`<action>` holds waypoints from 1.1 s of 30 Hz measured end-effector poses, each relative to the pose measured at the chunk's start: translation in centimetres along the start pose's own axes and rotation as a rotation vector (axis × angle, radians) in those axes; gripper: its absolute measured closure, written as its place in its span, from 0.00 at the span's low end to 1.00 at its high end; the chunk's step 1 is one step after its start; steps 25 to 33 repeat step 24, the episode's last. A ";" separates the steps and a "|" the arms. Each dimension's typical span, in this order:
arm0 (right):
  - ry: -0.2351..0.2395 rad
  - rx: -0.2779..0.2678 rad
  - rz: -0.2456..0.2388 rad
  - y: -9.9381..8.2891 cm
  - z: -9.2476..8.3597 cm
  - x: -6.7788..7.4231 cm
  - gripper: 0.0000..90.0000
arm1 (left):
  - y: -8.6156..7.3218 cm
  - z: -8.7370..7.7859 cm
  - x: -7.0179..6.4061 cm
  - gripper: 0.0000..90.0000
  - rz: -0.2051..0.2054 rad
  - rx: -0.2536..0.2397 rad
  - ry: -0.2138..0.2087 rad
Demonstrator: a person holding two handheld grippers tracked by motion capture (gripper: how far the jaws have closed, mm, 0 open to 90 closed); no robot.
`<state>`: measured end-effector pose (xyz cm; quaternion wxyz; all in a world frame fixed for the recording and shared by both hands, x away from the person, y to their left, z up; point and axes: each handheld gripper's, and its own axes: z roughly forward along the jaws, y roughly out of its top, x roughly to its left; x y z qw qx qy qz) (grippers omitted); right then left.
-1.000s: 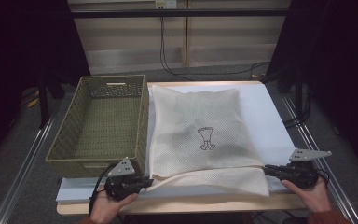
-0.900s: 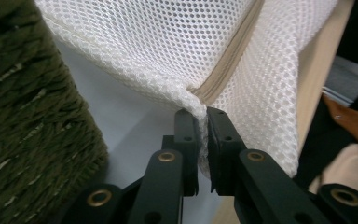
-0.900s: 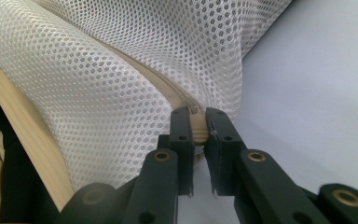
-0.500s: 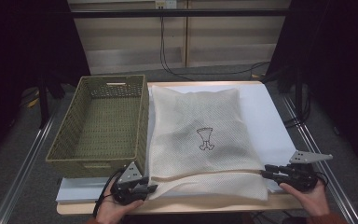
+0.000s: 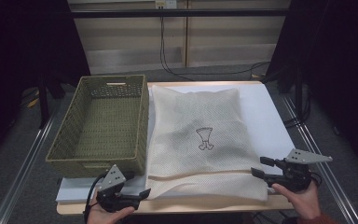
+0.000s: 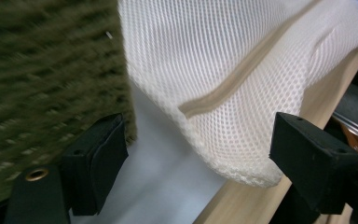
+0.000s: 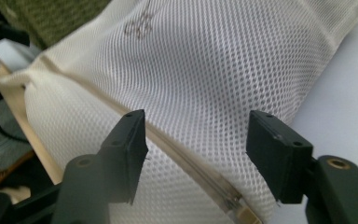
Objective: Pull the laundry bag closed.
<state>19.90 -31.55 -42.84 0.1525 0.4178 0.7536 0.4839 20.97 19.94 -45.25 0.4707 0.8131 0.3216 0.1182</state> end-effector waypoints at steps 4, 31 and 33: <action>-0.027 -0.041 0.022 0.0 -0.5 0.4 0.40 | 0.1 -1.2 0.6 0.21 0.013 -0.046 0.028; -0.150 -0.116 0.103 -3.2 -1.6 -0.5 0.40 | -0.9 -3.2 1.7 0.17 -0.052 -0.145 0.164; -0.150 -0.116 0.103 -3.2 -1.6 -0.5 0.40 | -0.9 -3.2 1.7 0.17 -0.052 -0.145 0.164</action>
